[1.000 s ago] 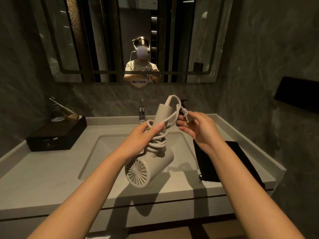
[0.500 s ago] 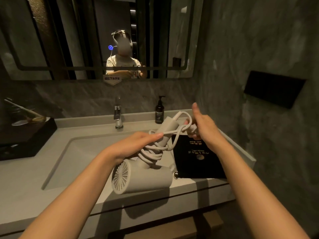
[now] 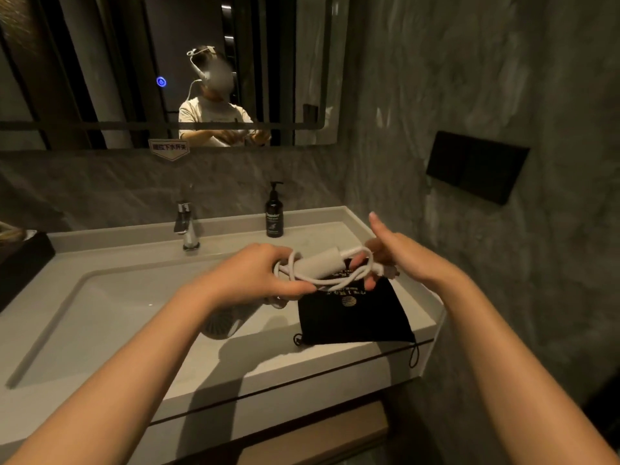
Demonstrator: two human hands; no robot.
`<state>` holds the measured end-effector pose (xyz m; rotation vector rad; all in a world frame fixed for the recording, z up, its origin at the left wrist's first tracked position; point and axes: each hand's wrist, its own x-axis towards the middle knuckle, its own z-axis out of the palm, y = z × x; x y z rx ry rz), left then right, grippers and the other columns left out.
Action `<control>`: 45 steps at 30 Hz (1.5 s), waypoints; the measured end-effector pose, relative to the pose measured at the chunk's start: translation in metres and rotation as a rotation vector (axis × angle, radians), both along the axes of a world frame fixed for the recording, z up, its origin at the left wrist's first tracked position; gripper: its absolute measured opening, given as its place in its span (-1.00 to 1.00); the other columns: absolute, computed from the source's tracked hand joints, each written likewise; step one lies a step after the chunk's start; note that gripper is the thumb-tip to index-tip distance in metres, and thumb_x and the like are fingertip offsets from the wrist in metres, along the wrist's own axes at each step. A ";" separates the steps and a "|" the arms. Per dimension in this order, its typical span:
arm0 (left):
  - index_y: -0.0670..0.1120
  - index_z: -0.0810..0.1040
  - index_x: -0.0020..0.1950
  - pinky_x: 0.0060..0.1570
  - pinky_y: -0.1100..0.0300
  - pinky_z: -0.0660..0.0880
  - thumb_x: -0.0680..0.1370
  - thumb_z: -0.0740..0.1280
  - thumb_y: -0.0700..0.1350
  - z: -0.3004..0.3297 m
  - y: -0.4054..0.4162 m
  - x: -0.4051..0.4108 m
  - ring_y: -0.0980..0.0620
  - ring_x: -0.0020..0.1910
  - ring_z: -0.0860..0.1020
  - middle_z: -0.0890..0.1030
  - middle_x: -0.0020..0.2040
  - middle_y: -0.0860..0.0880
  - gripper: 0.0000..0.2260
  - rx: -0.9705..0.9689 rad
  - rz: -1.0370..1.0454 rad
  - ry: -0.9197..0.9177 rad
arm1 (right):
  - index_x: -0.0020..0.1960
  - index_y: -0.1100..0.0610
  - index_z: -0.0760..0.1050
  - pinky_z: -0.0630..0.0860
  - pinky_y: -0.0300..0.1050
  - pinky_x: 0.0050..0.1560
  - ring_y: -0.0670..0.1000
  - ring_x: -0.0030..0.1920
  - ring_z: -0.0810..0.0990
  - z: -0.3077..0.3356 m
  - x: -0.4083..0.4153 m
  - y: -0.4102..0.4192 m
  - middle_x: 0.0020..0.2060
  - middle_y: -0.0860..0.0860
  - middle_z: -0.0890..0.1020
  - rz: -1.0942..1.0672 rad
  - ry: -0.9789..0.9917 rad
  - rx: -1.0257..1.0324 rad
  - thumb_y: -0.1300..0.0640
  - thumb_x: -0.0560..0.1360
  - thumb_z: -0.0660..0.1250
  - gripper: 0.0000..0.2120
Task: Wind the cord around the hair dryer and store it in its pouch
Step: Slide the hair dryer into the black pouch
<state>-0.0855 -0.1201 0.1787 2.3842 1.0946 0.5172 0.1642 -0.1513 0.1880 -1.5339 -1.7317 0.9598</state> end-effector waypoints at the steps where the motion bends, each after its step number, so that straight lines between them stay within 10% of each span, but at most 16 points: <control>1: 0.05 0.57 0.02 -0.22 0.16 0.57 0.38 0.44 0.21 -0.001 0.001 0.005 0.16 -0.23 0.62 0.67 -0.17 0.08 -0.67 0.115 -0.005 0.071 | -0.08 0.25 0.65 0.41 -0.13 -0.17 0.07 -0.27 0.63 0.003 0.001 -0.001 -0.36 0.22 0.66 0.003 -0.046 -0.036 -0.44 0.44 -0.16 -0.12; 7: -0.02 0.43 0.29 -0.21 0.17 0.21 0.43 0.41 0.06 -0.009 0.009 0.036 -0.10 -0.06 0.53 0.54 0.01 -0.07 -0.53 0.679 -0.080 0.288 | -0.11 0.21 0.66 0.63 -0.01 -0.10 0.22 -0.22 0.71 0.016 -0.010 0.003 -0.28 0.19 0.71 0.068 -0.384 -0.164 -0.61 0.27 -0.07 -0.04; 20: -0.06 0.49 0.23 -0.21 0.02 0.47 0.36 0.48 0.07 -0.024 0.106 0.044 -0.08 -0.16 0.55 0.57 -0.08 -0.07 -0.51 0.944 -0.423 0.178 | -0.02 -0.02 0.53 0.55 0.00 -0.16 -0.01 -0.22 0.63 -0.033 -0.034 0.029 -0.19 -0.01 0.66 -0.065 -0.384 0.067 -0.26 0.40 0.28 -0.65; 25: -0.02 0.26 0.50 0.46 -0.04 0.11 0.26 0.50 0.26 -0.017 0.140 0.045 -0.10 0.40 0.35 0.45 0.37 -0.09 -0.10 0.964 -0.422 0.123 | 0.00 0.00 0.52 0.41 -0.20 -0.28 -0.17 -0.30 0.54 -0.047 -0.024 0.044 -0.28 -0.12 0.58 -0.253 -0.293 0.141 -0.22 0.43 0.33 -0.68; 29: 0.03 0.10 0.56 0.50 -0.13 0.00 0.29 0.34 0.43 -0.011 0.152 0.041 -0.07 0.54 0.07 0.17 0.55 -0.07 -0.04 0.601 -0.210 -0.249 | 0.01 0.02 0.54 0.36 -0.38 -0.34 -0.24 -0.37 0.53 -0.053 -0.012 0.045 -0.32 -0.13 0.56 -0.299 -0.236 0.144 -0.14 0.47 0.36 -0.74; 34: 0.04 0.20 0.52 0.20 0.20 0.35 0.35 0.50 0.12 -0.015 0.155 0.066 0.08 0.28 0.39 0.38 0.32 0.06 -0.18 -0.323 0.110 -0.711 | 0.05 0.01 0.53 0.44 -0.24 -0.24 -0.16 -0.29 0.54 -0.063 -0.008 0.040 -0.27 -0.12 0.58 -0.307 -0.214 0.123 -0.15 0.46 0.36 -0.72; 38: 0.05 0.61 0.16 0.17 -0.06 0.54 0.33 0.56 -0.01 -0.031 0.161 0.077 0.02 0.10 0.56 0.59 0.11 0.00 -0.59 -0.372 0.071 -0.775 | 0.00 0.09 0.54 0.51 -0.12 -0.23 -0.08 -0.31 0.59 -0.069 0.002 0.035 -0.30 0.00 0.65 -0.269 -0.105 -0.037 -0.12 0.47 0.38 -0.71; 45: 0.15 0.64 0.02 0.14 0.01 0.55 0.33 0.56 -0.01 -0.049 0.139 0.103 0.09 0.02 0.61 0.66 0.00 0.06 -0.71 -0.266 -0.009 -0.817 | 0.28 0.08 0.37 0.61 0.07 -0.21 0.06 -0.20 0.62 -0.082 0.002 0.039 -0.08 0.07 0.63 -0.266 0.278 -0.181 -0.14 0.37 0.47 -0.40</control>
